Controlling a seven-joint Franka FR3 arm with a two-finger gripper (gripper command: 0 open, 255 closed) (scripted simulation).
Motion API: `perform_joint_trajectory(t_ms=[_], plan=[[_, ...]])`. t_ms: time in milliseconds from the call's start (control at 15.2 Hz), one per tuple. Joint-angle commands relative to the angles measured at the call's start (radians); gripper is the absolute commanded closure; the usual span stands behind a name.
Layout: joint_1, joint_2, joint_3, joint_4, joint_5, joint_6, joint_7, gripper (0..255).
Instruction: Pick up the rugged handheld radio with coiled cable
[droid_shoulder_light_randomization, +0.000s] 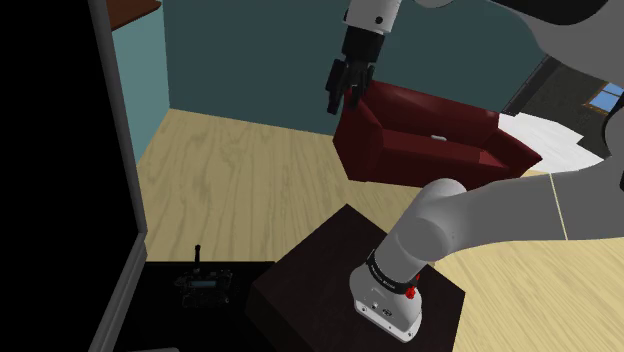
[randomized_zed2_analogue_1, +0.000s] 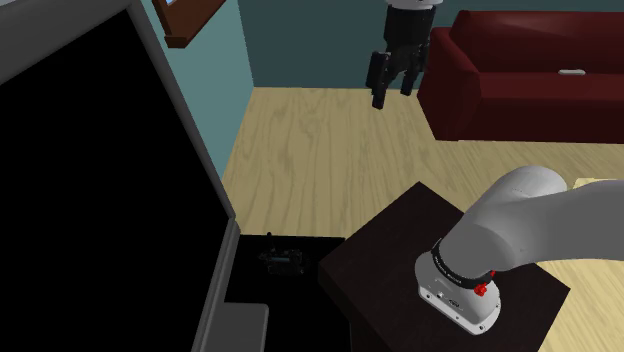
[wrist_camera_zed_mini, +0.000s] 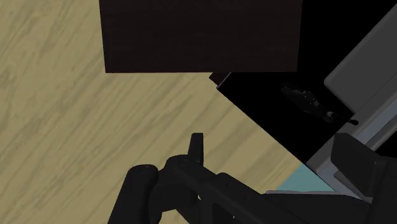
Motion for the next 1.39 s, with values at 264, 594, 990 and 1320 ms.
perform_joint_trajectory(t_ms=[264, 594, 990, 1320], plan=[[0.037, 0.012, 0.03, -0.11, 0.028, 0.133, -0.032, 0], [0.087, 0.057, 0.072, -0.224, 0.067, 0.306, -0.074, 0], [0.151, 0.16, 0.128, -0.322, 0.117, 0.526, -0.126, 0], [0.205, 0.288, 0.178, -0.369, 0.156, 0.718, -0.17, 0]])
